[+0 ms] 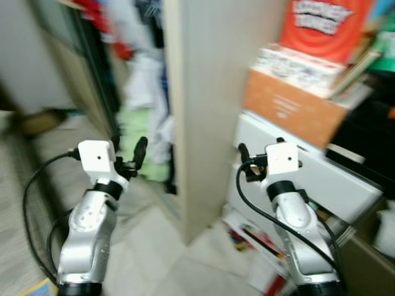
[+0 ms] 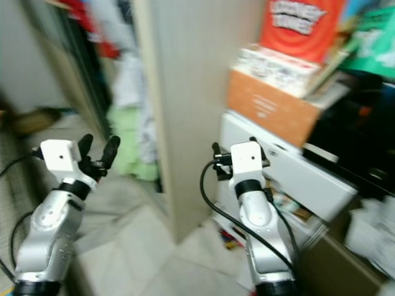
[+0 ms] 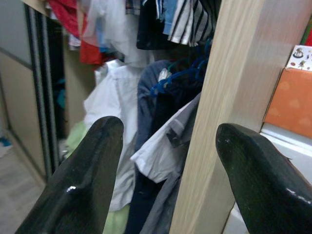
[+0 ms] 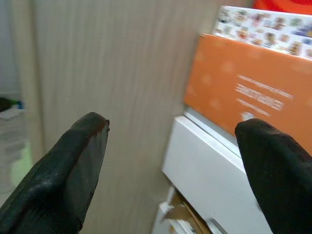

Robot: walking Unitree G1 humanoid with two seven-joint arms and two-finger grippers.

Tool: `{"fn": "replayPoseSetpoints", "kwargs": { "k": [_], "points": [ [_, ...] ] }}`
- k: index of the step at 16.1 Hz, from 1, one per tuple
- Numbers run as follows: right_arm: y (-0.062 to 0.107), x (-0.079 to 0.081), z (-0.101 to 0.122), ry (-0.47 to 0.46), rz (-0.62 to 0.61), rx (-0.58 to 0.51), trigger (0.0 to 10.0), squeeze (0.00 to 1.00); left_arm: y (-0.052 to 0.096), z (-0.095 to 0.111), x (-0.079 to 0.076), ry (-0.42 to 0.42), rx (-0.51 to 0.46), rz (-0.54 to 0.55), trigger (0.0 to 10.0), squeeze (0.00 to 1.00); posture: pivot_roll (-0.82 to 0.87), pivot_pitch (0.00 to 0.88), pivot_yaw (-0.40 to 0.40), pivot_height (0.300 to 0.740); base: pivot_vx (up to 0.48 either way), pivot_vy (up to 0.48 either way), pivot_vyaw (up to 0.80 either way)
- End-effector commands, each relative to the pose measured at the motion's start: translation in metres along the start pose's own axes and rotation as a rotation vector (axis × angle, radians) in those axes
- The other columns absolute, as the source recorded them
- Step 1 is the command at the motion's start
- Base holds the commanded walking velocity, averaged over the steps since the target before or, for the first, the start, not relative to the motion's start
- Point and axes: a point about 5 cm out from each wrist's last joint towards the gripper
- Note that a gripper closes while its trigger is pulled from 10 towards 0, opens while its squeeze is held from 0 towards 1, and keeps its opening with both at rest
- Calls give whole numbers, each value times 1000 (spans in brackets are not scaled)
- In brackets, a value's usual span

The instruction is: Clean up the room

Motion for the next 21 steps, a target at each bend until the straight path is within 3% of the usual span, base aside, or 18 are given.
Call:
{"fn": "replayPoseSetpoints", "kwargs": {
  "k": [1, 21],
  "points": [
    [-1, -3, 1, 2, -10, -6, 10000, 0, -1, 3, 0, -19, -12, -1, 10000, 0, -53, 0, -26, 740, 0, 0, 800],
    [-6, -3, 0, -2, -15, -16, 10000, 0, 1, 6, 9, -45, -14, 34, 10000, 0, -42, 0, -25, 740, 0, 0, 800]
  ]
}}
Point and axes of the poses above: a point about 5 cm out from each wrist's last joint towards the gripper, its own y axis pointing back from the gripper into the wrist, its own z axis along the axis of the wrist's last joint, x = y × z, and after that the axes turned 6 degrees about -y, right-handed
